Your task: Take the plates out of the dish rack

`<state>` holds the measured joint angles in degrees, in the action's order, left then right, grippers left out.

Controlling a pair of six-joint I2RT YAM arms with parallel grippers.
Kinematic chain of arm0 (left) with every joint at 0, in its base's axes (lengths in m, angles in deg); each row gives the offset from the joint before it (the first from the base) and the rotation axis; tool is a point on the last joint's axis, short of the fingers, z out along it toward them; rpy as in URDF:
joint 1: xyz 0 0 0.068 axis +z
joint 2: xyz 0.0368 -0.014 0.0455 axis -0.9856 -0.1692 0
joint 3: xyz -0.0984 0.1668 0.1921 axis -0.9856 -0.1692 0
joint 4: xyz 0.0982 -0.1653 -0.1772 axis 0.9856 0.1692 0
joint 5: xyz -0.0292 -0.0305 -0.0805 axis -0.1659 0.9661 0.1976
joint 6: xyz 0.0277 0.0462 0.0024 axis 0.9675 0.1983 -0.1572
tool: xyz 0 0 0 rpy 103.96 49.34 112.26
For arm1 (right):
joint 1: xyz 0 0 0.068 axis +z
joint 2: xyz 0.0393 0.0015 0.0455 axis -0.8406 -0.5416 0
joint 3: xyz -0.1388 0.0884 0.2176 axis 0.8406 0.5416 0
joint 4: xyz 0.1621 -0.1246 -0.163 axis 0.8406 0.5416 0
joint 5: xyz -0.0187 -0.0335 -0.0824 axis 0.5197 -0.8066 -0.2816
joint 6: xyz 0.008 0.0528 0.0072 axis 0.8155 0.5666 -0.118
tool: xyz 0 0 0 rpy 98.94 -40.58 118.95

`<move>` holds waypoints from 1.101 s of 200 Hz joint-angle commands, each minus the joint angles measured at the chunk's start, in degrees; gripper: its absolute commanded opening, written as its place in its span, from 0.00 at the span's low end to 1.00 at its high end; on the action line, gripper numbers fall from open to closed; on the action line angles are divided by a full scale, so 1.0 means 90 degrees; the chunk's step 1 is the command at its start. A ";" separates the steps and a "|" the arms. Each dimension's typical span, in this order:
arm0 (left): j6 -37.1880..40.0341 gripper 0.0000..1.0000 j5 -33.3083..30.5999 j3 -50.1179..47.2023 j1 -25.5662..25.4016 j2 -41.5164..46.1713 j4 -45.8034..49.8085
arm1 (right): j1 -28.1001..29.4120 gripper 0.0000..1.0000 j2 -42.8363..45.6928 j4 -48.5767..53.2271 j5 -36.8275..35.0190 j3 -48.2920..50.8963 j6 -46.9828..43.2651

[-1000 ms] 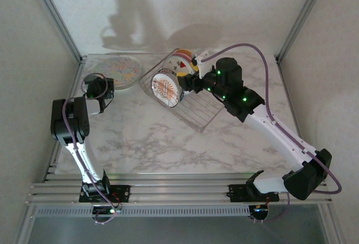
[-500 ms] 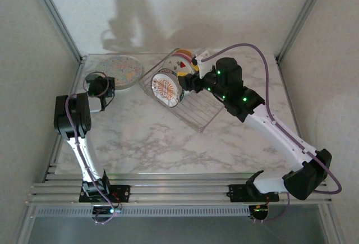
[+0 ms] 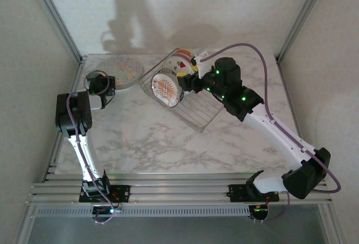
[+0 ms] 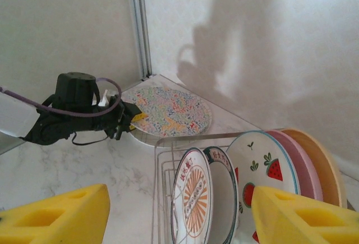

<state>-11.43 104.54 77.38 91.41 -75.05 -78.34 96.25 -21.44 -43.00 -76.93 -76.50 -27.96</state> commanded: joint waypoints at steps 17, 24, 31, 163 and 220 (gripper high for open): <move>0.0228 0.40 0.0005 0.0529 0.0069 0.0020 0.0691 | 0.0068 0.70 -0.0078 -0.0021 0.0019 -0.0250 -0.0050; 0.0328 0.45 -0.0047 0.0634 0.0059 0.0067 0.0937 | 0.0065 0.70 -0.0079 -0.0020 0.0033 -0.0254 -0.0050; 0.0442 0.49 -0.0117 0.0743 0.0059 0.0109 0.1246 | 0.0066 0.70 -0.0079 -0.0022 0.0037 -0.0249 -0.0050; 0.0737 0.63 -0.0600 0.1637 0.0059 0.0259 0.3848 | 0.0066 0.71 -0.0061 -0.0037 -0.0172 -0.0201 0.0028; 0.0727 0.66 -0.0678 0.1635 0.0059 0.0373 0.4203 | 0.0029 0.73 -0.0063 0.0175 -0.0620 -0.0321 -0.0108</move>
<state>-5.71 100.33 90.91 91.61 -73.98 -45.59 96.25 -22.29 -42.12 -79.12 -76.83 -27.96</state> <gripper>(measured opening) 0.657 0.723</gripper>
